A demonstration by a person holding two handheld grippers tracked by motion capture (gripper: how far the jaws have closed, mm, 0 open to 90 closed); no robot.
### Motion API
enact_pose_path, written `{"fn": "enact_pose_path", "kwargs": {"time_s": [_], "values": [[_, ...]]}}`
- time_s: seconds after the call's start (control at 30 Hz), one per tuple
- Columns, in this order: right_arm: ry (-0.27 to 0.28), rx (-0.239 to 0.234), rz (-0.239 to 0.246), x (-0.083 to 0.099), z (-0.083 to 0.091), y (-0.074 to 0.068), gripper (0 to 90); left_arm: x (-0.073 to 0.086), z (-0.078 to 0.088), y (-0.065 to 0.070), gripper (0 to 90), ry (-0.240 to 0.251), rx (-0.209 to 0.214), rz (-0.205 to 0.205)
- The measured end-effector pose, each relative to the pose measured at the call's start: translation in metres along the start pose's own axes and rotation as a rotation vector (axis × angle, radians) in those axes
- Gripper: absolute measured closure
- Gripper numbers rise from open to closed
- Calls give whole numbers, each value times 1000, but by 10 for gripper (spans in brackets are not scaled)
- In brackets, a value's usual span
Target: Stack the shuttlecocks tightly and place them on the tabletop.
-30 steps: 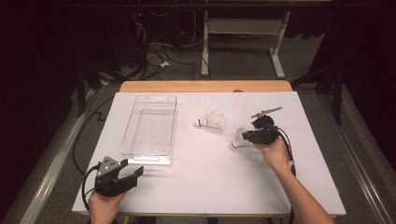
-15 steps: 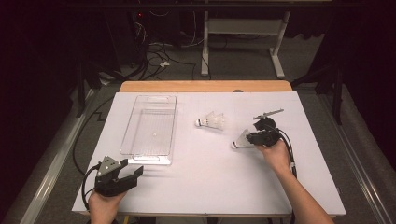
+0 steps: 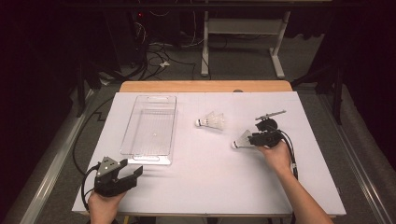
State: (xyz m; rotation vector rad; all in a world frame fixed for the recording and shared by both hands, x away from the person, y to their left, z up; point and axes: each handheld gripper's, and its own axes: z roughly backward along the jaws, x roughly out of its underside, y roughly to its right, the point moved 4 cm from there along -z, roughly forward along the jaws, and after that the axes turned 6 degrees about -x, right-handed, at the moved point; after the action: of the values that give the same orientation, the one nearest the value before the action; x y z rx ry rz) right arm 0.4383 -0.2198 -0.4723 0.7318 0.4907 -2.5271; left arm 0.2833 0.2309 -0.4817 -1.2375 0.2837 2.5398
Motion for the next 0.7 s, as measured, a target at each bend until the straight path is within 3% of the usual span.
{"fn": "enact_pose_path", "kwargs": {"time_s": [0.7], "values": [[18,-2,-39,9,4,13,595,-1,1,-1,342,7,-5,-10]]}}
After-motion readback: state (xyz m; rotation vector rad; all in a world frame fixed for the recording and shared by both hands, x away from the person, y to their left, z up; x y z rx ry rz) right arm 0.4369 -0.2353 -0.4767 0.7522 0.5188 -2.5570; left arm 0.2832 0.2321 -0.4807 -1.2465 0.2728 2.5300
